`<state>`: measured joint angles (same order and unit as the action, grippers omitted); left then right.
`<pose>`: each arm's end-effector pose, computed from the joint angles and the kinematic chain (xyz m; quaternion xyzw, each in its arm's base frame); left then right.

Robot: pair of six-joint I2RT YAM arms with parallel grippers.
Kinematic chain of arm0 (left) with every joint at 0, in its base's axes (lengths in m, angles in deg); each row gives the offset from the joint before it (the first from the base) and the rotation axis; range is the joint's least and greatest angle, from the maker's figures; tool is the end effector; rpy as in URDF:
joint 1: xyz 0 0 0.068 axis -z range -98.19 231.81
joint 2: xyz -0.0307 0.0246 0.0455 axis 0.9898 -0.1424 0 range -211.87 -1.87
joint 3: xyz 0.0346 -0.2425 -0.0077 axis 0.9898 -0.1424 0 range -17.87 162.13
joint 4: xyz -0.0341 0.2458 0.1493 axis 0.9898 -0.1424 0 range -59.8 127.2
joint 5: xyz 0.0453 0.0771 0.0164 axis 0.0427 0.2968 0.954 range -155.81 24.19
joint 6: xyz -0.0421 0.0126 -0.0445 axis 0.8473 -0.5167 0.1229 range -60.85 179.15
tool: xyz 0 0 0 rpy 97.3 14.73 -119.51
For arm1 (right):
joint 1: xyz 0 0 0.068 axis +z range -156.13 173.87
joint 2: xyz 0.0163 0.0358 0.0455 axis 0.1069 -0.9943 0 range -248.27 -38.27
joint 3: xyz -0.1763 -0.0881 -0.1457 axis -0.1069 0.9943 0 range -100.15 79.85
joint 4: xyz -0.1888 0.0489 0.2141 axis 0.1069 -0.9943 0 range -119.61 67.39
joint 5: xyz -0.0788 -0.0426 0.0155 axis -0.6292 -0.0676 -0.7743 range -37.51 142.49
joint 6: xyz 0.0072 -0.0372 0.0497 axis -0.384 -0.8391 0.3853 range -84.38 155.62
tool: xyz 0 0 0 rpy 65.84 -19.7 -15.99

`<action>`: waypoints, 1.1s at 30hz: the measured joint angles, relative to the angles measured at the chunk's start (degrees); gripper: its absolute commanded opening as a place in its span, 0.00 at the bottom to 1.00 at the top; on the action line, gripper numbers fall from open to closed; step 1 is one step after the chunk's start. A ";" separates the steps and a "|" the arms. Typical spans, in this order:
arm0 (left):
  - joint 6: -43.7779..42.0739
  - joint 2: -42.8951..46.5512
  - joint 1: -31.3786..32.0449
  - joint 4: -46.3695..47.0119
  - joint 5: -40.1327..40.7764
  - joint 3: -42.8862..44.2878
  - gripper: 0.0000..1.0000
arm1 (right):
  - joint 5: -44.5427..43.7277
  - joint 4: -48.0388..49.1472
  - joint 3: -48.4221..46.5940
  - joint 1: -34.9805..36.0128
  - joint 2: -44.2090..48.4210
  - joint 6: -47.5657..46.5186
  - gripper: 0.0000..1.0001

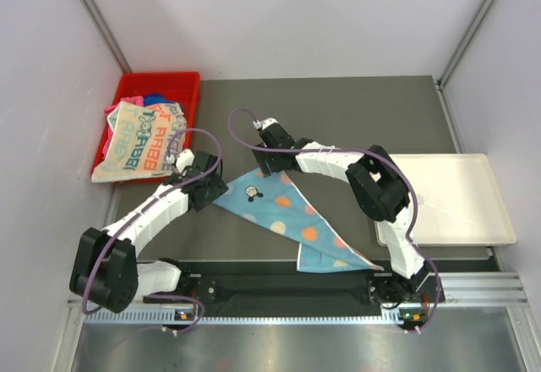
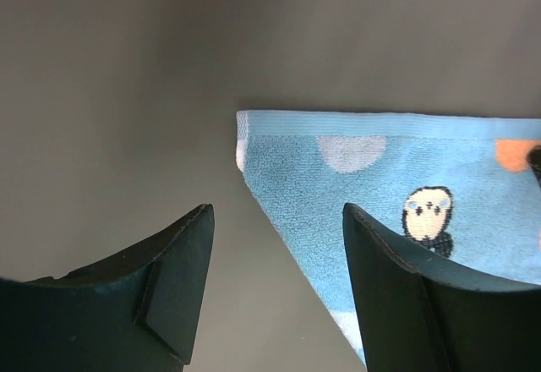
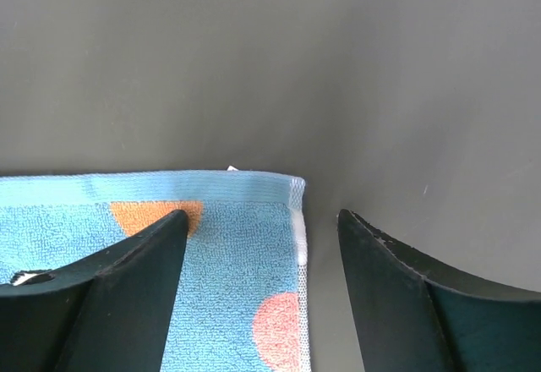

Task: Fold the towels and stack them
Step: Move the towel to the center of the board, then flatten out the crumpled towel

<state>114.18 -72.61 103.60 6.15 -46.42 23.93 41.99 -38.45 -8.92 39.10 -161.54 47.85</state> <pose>0.2579 -0.0860 0.1520 -0.3141 0.8998 -0.0311 0.3011 0.3489 0.3394 0.1110 -0.2363 0.9070 0.0870 0.3377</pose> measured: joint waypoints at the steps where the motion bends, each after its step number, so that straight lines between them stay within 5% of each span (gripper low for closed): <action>1: 0.31 -0.52 -0.02 0.44 -0.11 -0.22 0.67 | 0.00 0.26 0.20 0.00 0.02 -0.02 0.68; 13: 0.57 -9.20 -0.37 5.64 2.56 -0.63 0.62 | -0.44 1.92 0.98 0.00 0.13 0.92 0.45; 22: -0.79 -15.12 -0.66 7.63 6.36 2.25 0.59 | -0.42 2.43 1.05 0.00 0.13 1.49 0.41; 29: -2.64 -18.51 -0.92 9.35 7.56 4.42 0.46 | -0.42 2.58 1.14 -0.02 0.13 1.49 0.39; 33: -2.93 -19.76 -0.90 11.06 7.63 5.18 0.27 | -0.42 2.60 1.14 -0.02 0.13 1.49 0.37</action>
<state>111.25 -92.37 102.70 17.21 -38.79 29.11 41.57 -35.85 -7.78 39.08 -161.41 49.34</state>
